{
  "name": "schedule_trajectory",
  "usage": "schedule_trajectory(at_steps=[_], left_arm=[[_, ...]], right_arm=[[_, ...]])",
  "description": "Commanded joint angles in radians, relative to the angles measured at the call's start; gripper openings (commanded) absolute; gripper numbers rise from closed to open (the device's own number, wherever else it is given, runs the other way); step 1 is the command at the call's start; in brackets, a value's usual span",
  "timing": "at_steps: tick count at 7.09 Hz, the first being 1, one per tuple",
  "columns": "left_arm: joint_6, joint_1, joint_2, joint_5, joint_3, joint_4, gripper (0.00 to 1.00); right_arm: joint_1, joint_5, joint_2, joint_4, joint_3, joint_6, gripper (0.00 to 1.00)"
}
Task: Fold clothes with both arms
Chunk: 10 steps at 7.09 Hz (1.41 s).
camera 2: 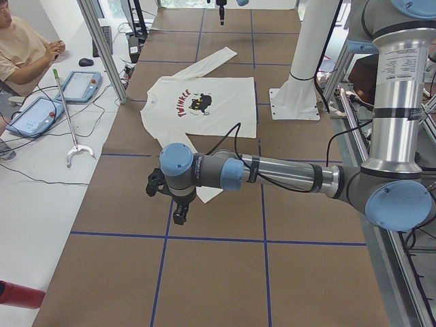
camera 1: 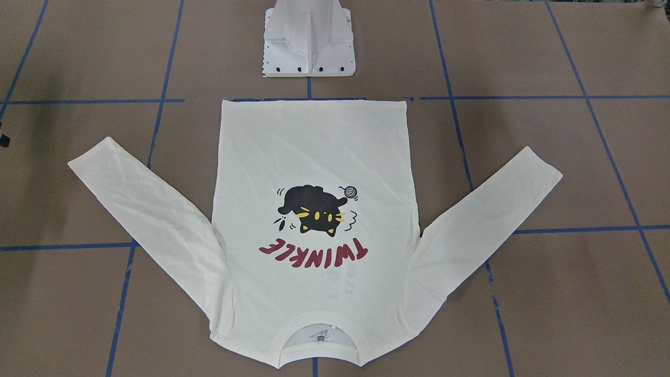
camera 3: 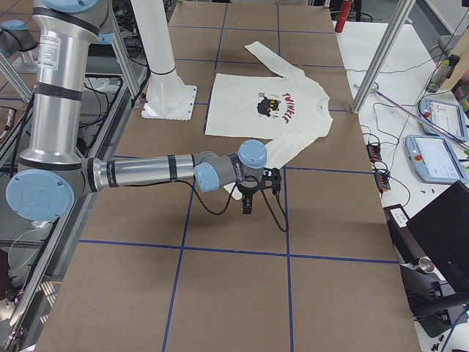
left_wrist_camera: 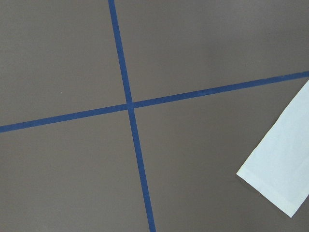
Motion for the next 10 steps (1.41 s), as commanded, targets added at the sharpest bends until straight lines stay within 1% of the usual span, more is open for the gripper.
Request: schedule_trajectory(at_steps=[1, 2, 3, 4, 5, 6, 7, 10], left_arm=[[-0.002, 0.0, 0.002, -0.009, 0.007, -0.058, 1.0], [-0.003, 0.002, 0.0, -0.009, 0.012, -0.066, 1.0], [-0.002, 0.002, 0.0, -0.006, 0.012, -0.067, 1.0], [-0.002, 0.002, 0.0, -0.006, 0.012, -0.077, 1.0], [-0.003, 0.002, 0.002, -0.003, 0.019, -0.112, 1.0], [-0.003, 0.002, 0.003, -0.004, 0.019, -0.116, 1.0], [-0.003, 0.002, 0.003, -0.004, 0.018, -0.116, 1.0], [-0.003, 0.002, 0.003, -0.003, 0.018, -0.116, 1.0]], right_arm=[[-0.168, -0.052, -0.011, 0.147, -0.006, 0.232, 1.0], [-0.232, -0.114, -0.008, 0.162, -0.011, 0.311, 0.96], [-0.265, -0.128, -0.005, 0.181, -0.012, 0.326, 0.96], [-0.276, -0.132, -0.002, 0.19, -0.052, 0.326, 0.95], [-0.276, -0.129, 0.013, 0.239, -0.084, 0.331, 0.99], [-0.276, -0.129, 0.033, 0.251, -0.106, 0.341, 0.99], [-0.276, -0.128, 0.04, 0.258, -0.111, 0.373, 0.99], [-0.276, -0.129, 0.049, 0.258, -0.152, 0.378, 0.98]])
